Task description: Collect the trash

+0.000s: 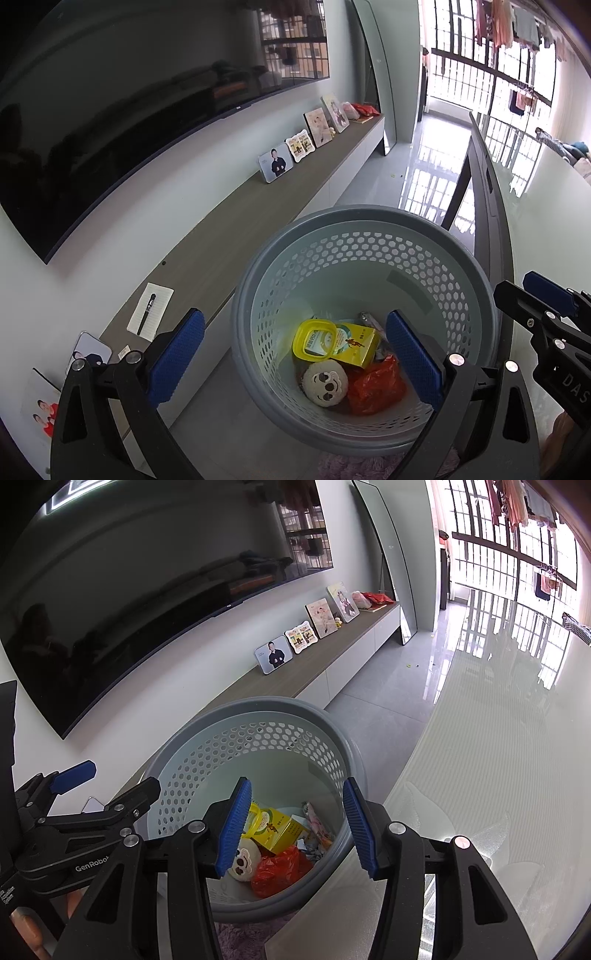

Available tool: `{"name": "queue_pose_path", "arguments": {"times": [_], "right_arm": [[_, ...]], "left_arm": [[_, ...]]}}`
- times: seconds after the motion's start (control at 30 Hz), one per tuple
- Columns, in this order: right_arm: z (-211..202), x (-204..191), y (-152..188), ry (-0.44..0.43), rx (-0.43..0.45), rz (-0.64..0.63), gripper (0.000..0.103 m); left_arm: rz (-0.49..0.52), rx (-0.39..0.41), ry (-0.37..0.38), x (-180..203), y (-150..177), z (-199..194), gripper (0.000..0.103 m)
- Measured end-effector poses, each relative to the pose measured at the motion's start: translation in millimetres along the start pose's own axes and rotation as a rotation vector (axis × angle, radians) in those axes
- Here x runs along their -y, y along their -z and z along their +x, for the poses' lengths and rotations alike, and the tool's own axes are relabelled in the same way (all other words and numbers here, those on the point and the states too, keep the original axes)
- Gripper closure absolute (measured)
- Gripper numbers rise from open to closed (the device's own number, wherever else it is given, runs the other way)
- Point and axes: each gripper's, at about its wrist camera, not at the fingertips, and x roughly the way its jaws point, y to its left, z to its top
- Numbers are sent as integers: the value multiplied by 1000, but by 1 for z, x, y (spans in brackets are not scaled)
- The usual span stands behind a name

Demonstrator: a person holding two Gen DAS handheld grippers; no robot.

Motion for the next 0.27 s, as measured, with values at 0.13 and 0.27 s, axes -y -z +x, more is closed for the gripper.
{"name": "queue_pose_path", "arguments": {"times": [0.13,0.27], "right_arm": [[0,0,0,0,0,-1,53],[0,0,0,0,0,0,53]], "left_arm": [[0,-1,-3,1,1,0,6],[1,1,-5,1,1,-1,6]]}}
